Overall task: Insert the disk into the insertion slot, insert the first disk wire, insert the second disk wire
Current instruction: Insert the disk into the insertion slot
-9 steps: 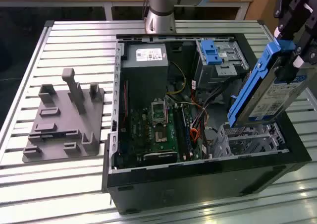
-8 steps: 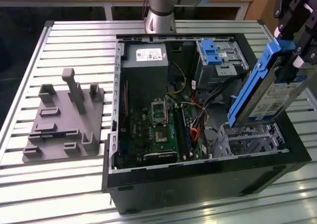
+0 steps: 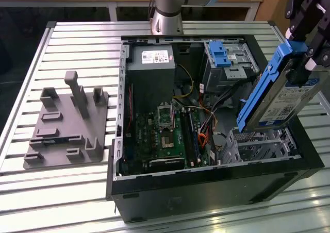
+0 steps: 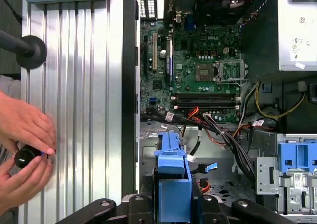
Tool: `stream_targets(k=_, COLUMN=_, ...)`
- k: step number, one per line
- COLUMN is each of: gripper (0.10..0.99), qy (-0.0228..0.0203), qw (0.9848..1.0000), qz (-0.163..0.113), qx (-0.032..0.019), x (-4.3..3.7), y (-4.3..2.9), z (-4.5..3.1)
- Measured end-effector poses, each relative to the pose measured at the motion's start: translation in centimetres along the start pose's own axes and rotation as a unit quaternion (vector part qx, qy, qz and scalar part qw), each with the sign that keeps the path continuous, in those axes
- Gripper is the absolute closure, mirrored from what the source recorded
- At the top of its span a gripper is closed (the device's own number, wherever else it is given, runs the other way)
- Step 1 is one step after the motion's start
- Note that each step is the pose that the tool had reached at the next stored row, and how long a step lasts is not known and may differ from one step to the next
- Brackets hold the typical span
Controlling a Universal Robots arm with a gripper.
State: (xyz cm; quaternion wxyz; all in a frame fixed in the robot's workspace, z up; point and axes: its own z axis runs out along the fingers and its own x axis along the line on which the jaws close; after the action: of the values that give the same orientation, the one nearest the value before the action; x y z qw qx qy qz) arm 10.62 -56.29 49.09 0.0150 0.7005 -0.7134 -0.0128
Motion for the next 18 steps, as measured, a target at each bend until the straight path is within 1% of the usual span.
stream_targets(k=3, gripper=0.722, qy=-0.0001, qw=1.0, qz=0.0, qx=0.0, x=0.0, y=0.0, z=0.0)
stream_targets(k=5, gripper=0.722, qy=-0.0017, qw=1.0, qz=0.0, qx=0.0, x=0.0, y=0.0, z=0.0)
stream_targets(k=9, gripper=0.722, qy=-0.0085, qw=1.0, qz=0.0, qx=0.0, x=0.03, y=0.0, z=0.0)
stream_targets(k=15, gripper=0.722, qy=-0.0225, qw=0.9997, qz=-0.001, qx=0.0001, x=0.07, y=0.0, z=0.0)
stream_targets(k=17, gripper=0.722, qy=-0.0253, qw=0.9997, qz=-0.001, qx=0.0001, x=0.08, y=0.0, z=0.0)
stream_targets(k=18, gripper=0.722, qy=-0.0254, qw=0.9997, qz=-0.001, qx=0.0001, x=0.08, y=0.0, z=0.0)
